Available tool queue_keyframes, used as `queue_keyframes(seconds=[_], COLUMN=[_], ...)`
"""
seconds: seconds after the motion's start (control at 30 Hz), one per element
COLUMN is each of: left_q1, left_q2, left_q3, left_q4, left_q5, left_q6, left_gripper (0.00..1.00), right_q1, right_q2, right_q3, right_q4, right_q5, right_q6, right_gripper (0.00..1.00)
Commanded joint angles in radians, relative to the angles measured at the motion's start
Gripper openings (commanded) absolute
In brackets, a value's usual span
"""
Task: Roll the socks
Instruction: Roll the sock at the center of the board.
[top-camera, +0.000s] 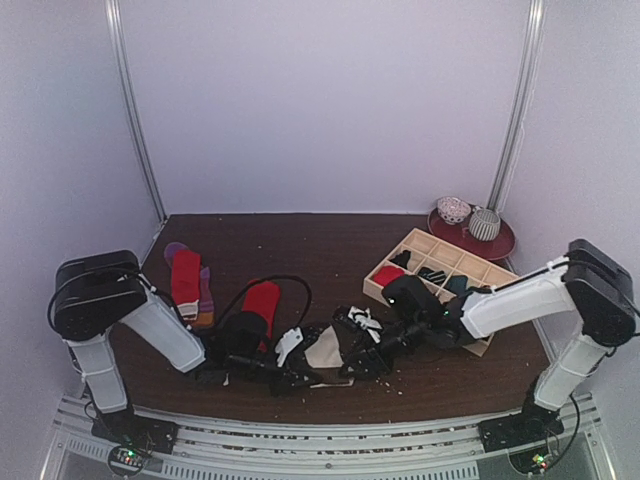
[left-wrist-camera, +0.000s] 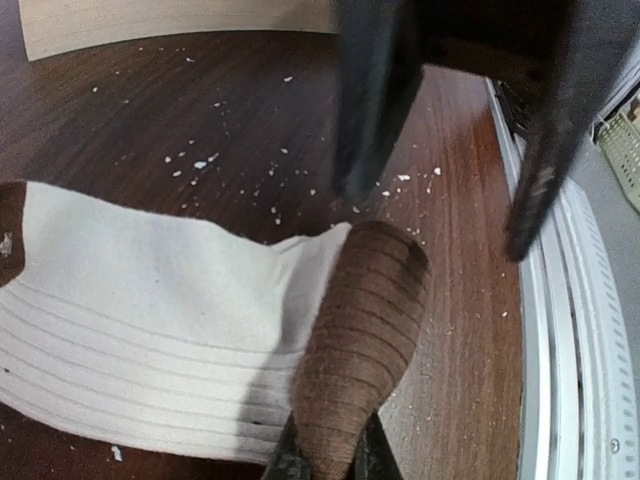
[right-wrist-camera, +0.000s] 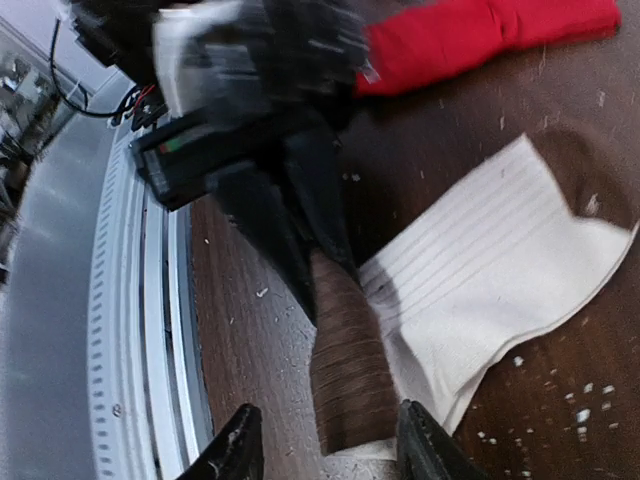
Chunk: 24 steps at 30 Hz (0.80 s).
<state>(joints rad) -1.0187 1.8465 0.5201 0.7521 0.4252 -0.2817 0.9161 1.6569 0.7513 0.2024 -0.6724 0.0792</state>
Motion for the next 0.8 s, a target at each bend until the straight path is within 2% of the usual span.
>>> queue_keyframes(seconds=[0.0, 0.1, 0.17, 0.33, 0.57, 0.77], left_q1=[0.016, 0.020, 0.021, 0.026, 0.027, 0.028], left_q2=[0.107, 0.140, 0.156, 0.173, 0.185, 0.200], left_q3=[-0.075, -0.096, -0.102, -0.100, -0.094, -0.095], left_q4=[-0.158, -0.132, -0.128, -0.127, -0.134, -0.137], left_q5=[0.034, 0.067, 0.075, 0.098, 0.115, 0.123], left_q6=[-0.141, -0.173, -0.182, -0.176, -0.158, -0.148], left_gripper=[0.00, 0.00, 0.00, 0.00, 0.00, 0.00], right_q1=[0.106, 0.203, 0.243, 0.299, 0.323, 0.326], right_q2=[-0.157, -0.153, -0.115, -0.028, -0.016, -0.076], right_q3=[-0.147, -0.169, -0.137, -0.090, -0.119, -0.143], right_q4=[0.215, 0.218, 0.181, 0.139, 0.210, 0.239], right_q5=[0.323, 0.438, 0.478, 0.615, 0.796, 0.772], right_q6=[-0.344, -0.528, -0.572, -0.623, -0.648, -0.666], right_gripper=[0.47, 0.48, 0.48, 0.48, 0.47, 0.49])
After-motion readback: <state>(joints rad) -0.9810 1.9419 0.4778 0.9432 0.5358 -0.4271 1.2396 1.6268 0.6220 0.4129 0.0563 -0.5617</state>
